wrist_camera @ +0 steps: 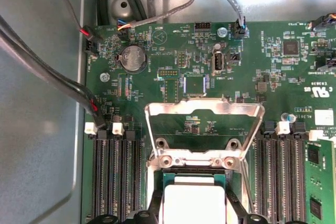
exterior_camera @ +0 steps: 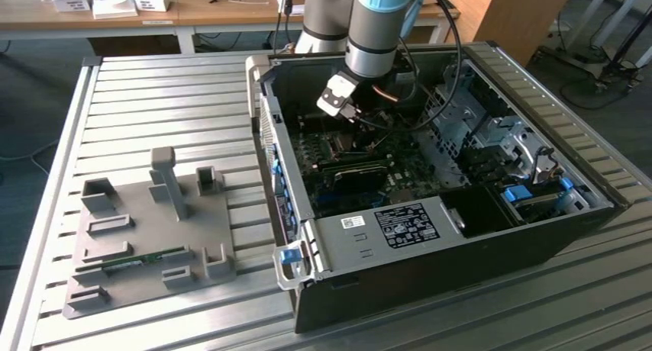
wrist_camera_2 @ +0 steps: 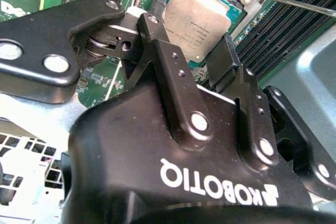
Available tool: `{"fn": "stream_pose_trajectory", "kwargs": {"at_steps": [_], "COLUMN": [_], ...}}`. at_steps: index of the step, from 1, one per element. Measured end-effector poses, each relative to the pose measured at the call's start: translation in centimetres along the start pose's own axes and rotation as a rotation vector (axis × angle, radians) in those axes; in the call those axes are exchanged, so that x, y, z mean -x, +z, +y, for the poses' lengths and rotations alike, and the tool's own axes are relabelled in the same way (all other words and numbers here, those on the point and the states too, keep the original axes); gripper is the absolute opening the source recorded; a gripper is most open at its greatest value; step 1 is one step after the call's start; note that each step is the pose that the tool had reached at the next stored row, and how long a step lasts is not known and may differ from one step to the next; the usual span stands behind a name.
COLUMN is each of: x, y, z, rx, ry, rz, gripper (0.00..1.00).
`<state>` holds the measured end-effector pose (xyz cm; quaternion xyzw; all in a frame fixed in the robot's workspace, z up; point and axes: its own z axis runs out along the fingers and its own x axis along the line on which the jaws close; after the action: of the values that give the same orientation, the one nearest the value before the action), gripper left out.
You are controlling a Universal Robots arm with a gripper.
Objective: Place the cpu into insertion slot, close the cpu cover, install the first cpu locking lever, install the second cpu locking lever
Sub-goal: 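Place the cpu into insertion slot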
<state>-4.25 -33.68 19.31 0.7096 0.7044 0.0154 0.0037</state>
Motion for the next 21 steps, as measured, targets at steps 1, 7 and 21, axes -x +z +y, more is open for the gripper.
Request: {"fn": "stream_pose_trajectory", "kwargs": {"at_steps": [1,7,21], "x": [0.03,0.08,0.11], "y": [0.0,0.0,0.23], "z": [0.0,0.0,-0.08], "rx": [-0.0001,0.0,-0.0001], "ry": [0.0,0.0,0.001], "rz": [0.0,-0.0002,-0.0008], "gripper": [0.54,0.54,0.54]}}
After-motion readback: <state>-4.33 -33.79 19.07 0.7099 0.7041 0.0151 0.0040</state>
